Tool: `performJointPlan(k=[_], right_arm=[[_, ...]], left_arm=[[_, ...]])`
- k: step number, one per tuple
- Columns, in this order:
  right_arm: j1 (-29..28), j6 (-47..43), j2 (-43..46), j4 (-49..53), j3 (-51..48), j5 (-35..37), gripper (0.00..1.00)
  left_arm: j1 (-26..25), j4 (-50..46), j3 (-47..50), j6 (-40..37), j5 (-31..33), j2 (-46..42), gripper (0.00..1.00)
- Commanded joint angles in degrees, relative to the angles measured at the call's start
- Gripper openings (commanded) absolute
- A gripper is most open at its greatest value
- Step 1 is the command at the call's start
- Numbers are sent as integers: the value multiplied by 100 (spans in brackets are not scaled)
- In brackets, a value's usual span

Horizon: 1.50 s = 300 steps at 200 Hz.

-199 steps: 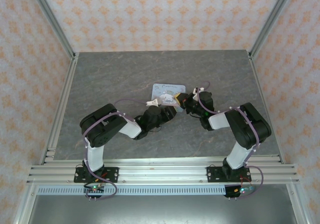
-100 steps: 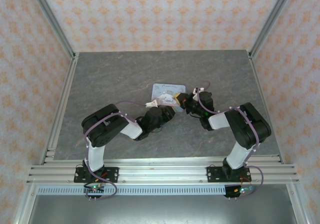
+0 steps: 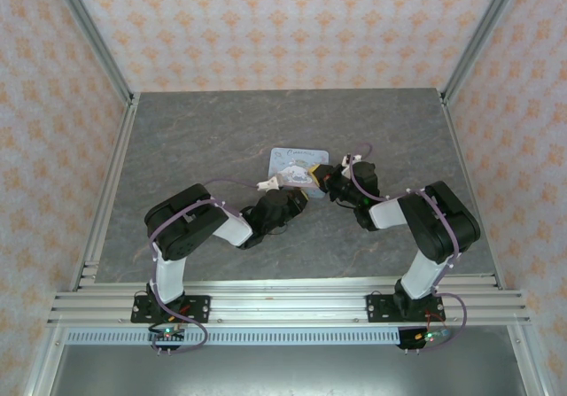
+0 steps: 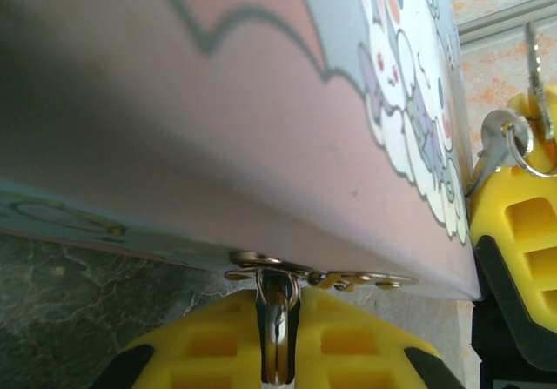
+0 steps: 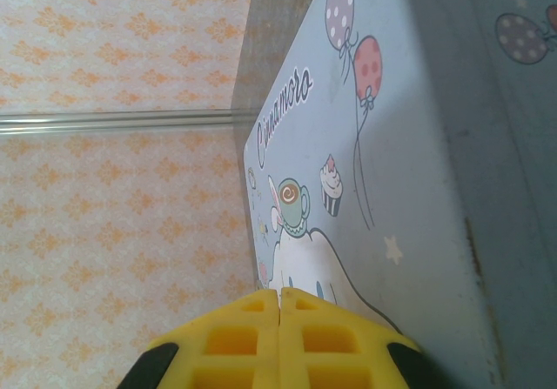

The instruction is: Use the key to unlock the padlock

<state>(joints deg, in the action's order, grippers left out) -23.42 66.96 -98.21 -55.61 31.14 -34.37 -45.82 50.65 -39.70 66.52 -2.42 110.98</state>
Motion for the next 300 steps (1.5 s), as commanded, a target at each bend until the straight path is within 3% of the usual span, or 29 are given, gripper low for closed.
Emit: performJointPlan(k=[1,70,132,165,224,300], right_arm=[[24,41,-5,68,108,-138,0],[-4,100,572,573,542,-351,0],[-574,114,689,666,851,-212,0],[-790,87,815,648,623,-157,0],[-830,-47,1232,706,-225,-100,0],[-829,-110,1112,371,-716,-37,0]], left_arm=[[-6,-632,24,360,193,-94,0],[473,-1180,368,276,200,-1032,0],[1089,-1795,850,-52,123,-1823,0],[1197,-2084,782,-402,-390,-2079,0],[1374,-2195,241,-909,-2153,-1849,0],[1611,-1999,139,-967,-2772,-1704,0]])
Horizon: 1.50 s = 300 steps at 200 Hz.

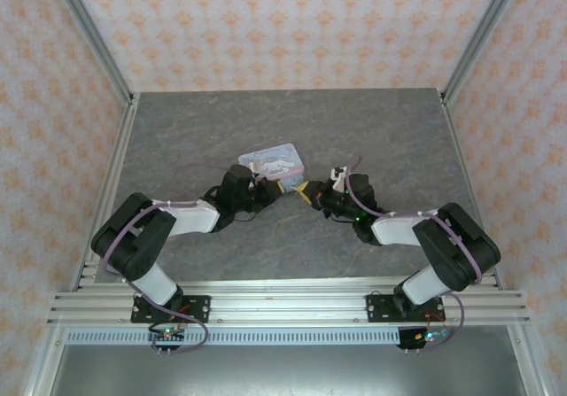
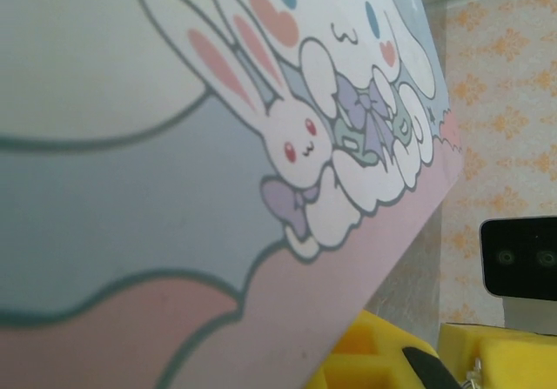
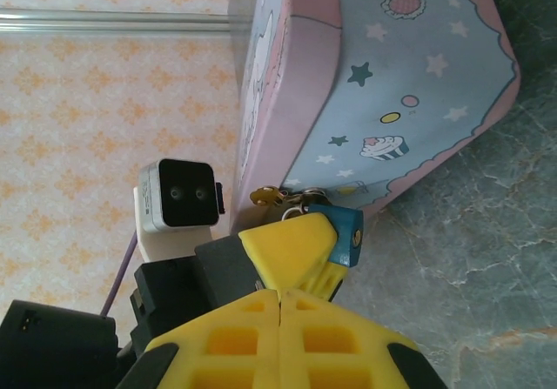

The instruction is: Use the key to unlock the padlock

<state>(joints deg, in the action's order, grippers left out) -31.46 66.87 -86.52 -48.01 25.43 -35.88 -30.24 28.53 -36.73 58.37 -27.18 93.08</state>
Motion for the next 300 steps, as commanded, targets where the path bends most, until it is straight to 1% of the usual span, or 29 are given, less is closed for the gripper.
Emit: performJointPlan(k=[1,44,72,113,165,181,212,240,300], right_arm=[[-26,-94,-67,-409,-145,115,0],[-18,138,-482,-1084,-412,243,0],[-34,229,-603,-1300,-512,271,0],[-105,287,-603,-1364,-589,424,0],[-176,492,-602,-1563,-601,676,0],[-211,520,-555,-1548,-561,722,0],[-247,537,-481,-1523,-556,722,0],[-253,507,-338,-1419,-626,709,0],[-247,434,2,-1120,-628,718,0]], left_arm=[[57,218,-159,-151,-301,87,0],[62,332,-124,-99,-371,64,0],[70,488,-100,-37,-406,70,0],[70,674,-67,93,-454,79,0],[104,1312,61,706,-600,208,0],[123,1429,56,787,-672,228,0],[210,1451,-75,729,-1041,324,0],[390,1705,-99,789,-1463,472,0],[572,1862,-183,928,-1960,587,0]])
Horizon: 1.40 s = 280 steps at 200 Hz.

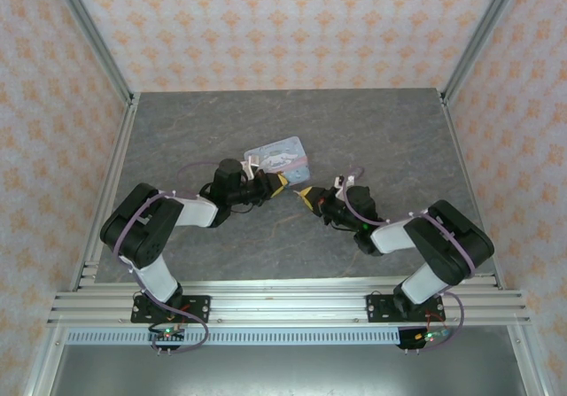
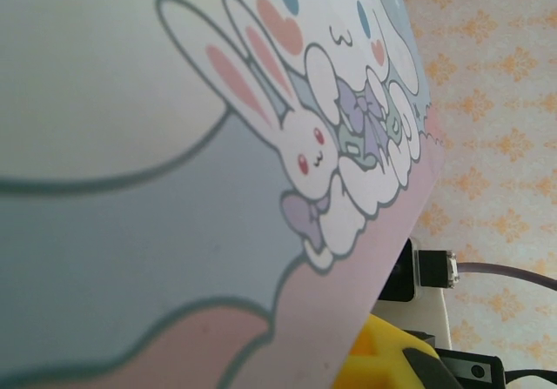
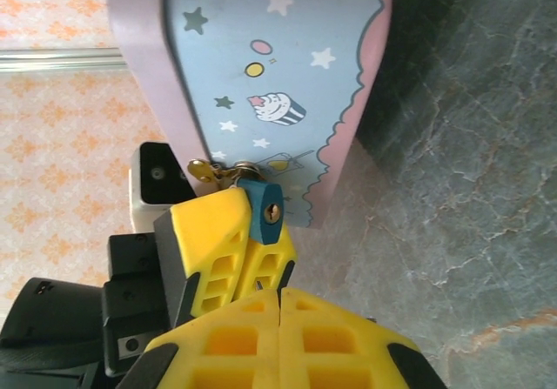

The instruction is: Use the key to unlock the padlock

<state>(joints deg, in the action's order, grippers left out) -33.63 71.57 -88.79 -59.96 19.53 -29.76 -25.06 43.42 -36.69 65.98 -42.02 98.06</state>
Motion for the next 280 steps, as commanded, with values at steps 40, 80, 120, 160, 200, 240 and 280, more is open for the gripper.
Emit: performJointPlan(k=[40,80,120,160,200,240,280], right_arm=[[-41,-63,301,242,38,127,0],[-34,-48,207,306,156,230,0],[-35,99,88,327,239,564,0],[-31,150,-89,292,424,529,0],[-32,172,-263,283,573,472,0],[-39,199,-396,257,613,457,0],[-82,203,-488,255,679,436,0]], left_arm=[[107,395,-259,311,-667,144,0],[107,107,-289,188,-676,15,0],[107,53,-260,177,-624,-5,0],[109,51,-268,179,-615,31,0],[111,68,-286,195,-597,67,0],[109,132,-291,221,-588,121,0],[107,166,-287,225,-584,166,0]])
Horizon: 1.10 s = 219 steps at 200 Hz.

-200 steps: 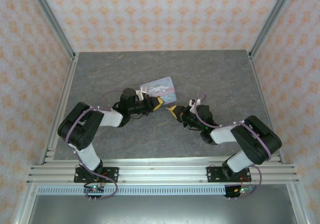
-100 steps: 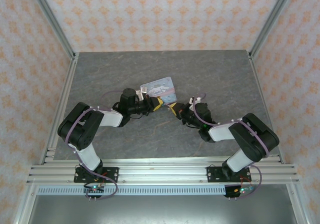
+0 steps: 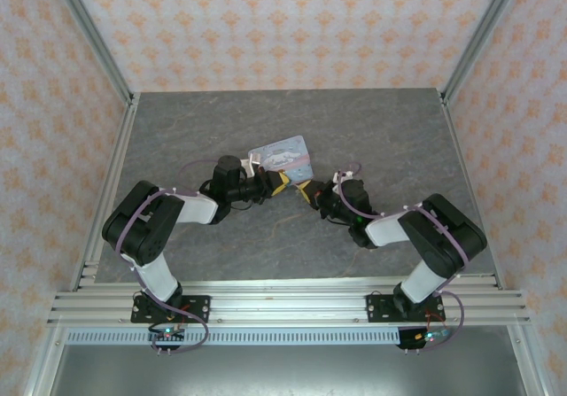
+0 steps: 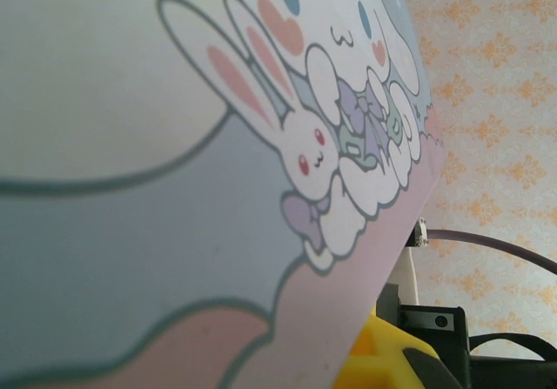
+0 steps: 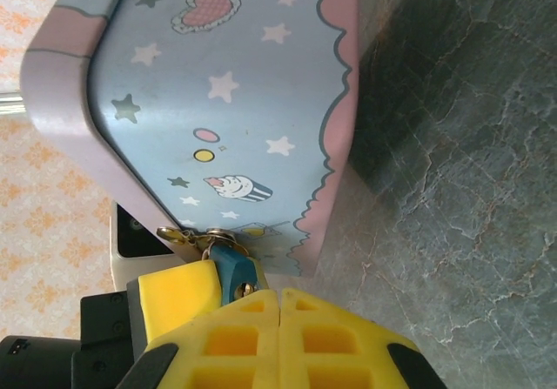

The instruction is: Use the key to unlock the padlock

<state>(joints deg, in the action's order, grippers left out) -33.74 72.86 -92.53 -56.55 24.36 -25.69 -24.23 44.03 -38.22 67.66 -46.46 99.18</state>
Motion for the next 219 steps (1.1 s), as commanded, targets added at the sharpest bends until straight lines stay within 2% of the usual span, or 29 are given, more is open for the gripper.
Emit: performJointPlan(k=[1,123,219], right_arm=[[-72,77,-115,-90,198,29,0],[-114,70,-185,-137,333,-26,0],[-125,35,-426,-641,330,124,0]], left_arm=[[28,105,-134,56,-142,56,0],[23,152,-128,106,-117,111,0],[19,441,-98,670,-106,-68,0]])
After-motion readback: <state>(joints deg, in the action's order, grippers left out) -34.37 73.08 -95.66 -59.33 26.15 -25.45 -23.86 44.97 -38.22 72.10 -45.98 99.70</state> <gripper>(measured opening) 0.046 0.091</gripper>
